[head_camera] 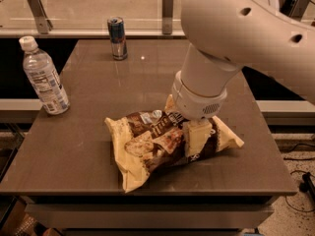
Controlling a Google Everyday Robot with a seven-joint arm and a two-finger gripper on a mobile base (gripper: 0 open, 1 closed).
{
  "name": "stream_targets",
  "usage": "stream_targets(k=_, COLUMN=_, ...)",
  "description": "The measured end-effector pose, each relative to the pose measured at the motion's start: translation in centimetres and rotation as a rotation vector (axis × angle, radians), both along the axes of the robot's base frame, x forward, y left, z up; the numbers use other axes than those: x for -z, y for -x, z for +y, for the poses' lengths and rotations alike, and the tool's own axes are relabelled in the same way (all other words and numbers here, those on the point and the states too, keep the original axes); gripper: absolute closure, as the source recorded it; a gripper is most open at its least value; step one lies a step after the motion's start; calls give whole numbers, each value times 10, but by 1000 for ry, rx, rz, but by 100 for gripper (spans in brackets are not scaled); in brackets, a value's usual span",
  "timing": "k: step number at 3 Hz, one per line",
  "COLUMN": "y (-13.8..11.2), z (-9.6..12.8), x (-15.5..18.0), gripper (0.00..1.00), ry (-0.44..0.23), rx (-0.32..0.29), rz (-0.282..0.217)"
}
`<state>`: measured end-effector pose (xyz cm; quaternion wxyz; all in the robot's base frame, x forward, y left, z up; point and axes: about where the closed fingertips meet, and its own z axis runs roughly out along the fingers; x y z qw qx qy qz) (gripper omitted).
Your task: Move brown chip bag near redbull can
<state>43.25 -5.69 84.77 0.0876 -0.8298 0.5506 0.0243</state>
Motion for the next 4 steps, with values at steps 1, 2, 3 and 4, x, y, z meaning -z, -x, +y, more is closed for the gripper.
stream_targets(k=1, y=0, z=1, x=-1, gripper=87, ry=0, rx=-1, rz=-3)
stream_targets(k=2, y=1, z=1, x=-2, gripper=100, ry=0, rx=-2, rz=-7)
stream_targets(k=3, y=-1, z=1, x=-4, gripper=100, ry=-2, rx=-4, rz=-9)
stream_targets(k=4, y=-13, z=-1, x=-17, gripper=100, ry=-9, rx=-16, rz=-12)
